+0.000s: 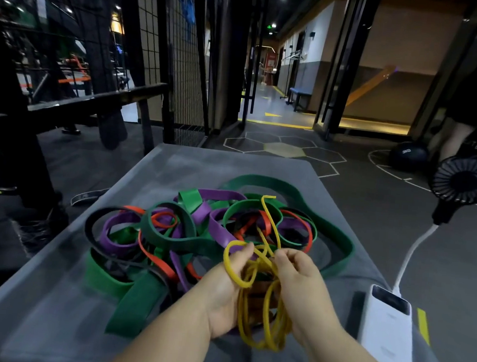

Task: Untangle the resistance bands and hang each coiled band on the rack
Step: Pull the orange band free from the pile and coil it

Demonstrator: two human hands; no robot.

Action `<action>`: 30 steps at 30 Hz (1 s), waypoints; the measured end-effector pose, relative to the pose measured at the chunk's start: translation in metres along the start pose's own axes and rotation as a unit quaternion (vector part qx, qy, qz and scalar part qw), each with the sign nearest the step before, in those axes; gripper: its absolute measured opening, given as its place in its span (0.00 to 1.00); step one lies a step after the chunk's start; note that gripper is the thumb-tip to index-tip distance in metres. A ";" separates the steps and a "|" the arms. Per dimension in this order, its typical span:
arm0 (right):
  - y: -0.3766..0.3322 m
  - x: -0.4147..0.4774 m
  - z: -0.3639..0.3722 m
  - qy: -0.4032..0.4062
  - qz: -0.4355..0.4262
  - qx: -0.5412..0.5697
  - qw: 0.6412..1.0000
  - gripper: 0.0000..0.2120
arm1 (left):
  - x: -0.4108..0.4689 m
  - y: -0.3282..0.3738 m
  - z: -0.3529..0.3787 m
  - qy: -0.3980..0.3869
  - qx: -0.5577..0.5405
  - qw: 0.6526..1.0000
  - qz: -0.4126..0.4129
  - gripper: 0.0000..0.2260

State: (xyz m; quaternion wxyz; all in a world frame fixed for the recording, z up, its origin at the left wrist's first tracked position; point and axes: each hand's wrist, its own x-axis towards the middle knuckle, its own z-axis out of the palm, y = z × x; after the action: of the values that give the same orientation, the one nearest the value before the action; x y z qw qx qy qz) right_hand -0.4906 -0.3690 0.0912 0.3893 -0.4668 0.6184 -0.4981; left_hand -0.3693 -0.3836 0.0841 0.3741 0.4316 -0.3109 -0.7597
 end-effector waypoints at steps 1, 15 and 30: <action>0.001 -0.002 0.003 -0.007 0.009 0.007 1.000 0.09 | -0.002 0.000 0.001 -0.002 -0.008 1.000 -0.006 0.22; -0.004 -0.014 0.002 0.020 -0.157 -0.144 0.977 0.08 | 0.000 0.012 -0.003 0.032 -0.041 0.998 0.018 0.09; 0.002 0.026 -0.026 0.075 -0.037 -0.079 0.993 0.06 | -0.016 0.009 0.017 0.101 0.187 0.955 0.205 0.05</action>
State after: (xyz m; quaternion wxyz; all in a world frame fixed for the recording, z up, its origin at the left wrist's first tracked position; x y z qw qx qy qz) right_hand -0.5228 -0.3877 0.0944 0.2852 -0.4795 0.6655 -0.4958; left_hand -0.3758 -0.3719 0.1051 0.4638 0.4951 -0.4898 -0.5476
